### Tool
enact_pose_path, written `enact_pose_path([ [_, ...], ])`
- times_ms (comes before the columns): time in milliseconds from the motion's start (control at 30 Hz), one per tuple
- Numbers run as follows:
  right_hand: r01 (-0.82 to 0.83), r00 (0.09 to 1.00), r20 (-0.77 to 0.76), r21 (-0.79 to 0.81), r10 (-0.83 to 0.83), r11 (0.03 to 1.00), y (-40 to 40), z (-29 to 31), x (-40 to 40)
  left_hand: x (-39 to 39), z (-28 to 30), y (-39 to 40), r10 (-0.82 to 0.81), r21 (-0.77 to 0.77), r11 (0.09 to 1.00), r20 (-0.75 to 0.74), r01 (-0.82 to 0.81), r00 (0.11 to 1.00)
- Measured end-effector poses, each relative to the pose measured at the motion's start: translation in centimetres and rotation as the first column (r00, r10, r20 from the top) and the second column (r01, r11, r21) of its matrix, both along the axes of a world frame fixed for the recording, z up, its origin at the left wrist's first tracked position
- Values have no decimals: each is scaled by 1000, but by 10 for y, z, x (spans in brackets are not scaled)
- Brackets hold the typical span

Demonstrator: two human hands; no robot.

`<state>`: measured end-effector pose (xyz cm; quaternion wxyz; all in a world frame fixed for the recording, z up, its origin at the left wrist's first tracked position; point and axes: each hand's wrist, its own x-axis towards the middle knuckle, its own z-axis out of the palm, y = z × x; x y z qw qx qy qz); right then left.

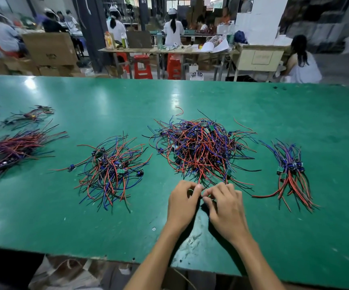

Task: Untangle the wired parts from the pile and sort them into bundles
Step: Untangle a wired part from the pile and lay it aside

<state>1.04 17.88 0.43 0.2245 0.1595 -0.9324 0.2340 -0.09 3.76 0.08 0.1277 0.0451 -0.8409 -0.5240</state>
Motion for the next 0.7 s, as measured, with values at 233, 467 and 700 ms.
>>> enact_pose_path([
  [233,146,973,198,-119,-120,982,4,-1,-6,22,23,-11,-120,502,851,-103,156,987],
  [467,216,889,454,-528,58,821,2,15,-15,25,18,-11,-400,341,845,-110,412,910],
  [700,200,891,353,-869,284,453,-2,36,-10,23,12,-4,-459,103,883,-13,458,888],
])
